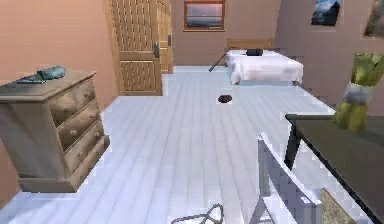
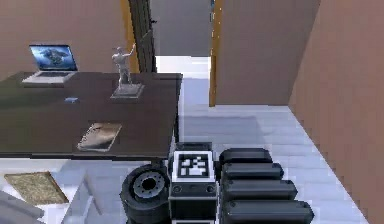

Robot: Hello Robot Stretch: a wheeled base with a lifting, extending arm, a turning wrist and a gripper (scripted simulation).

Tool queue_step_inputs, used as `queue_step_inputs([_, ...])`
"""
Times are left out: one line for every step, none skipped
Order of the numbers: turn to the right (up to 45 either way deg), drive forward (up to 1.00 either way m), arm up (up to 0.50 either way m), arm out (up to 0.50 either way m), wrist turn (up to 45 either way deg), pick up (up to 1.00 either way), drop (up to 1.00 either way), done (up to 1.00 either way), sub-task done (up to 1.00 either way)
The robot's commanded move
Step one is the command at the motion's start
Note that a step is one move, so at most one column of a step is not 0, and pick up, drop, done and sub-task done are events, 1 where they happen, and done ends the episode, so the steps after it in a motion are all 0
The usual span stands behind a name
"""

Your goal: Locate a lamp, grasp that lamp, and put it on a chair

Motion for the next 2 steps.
queue_step_inputs([6.0, 0.0, 0.0, 0.0, 0.0, 0.0, 0.0, 0.0, 0.0])
queue_step_inputs([0.0, 0.05, 0.0, 0.0, 0.0, 0.0, 0.0, 0.0, 0.0])
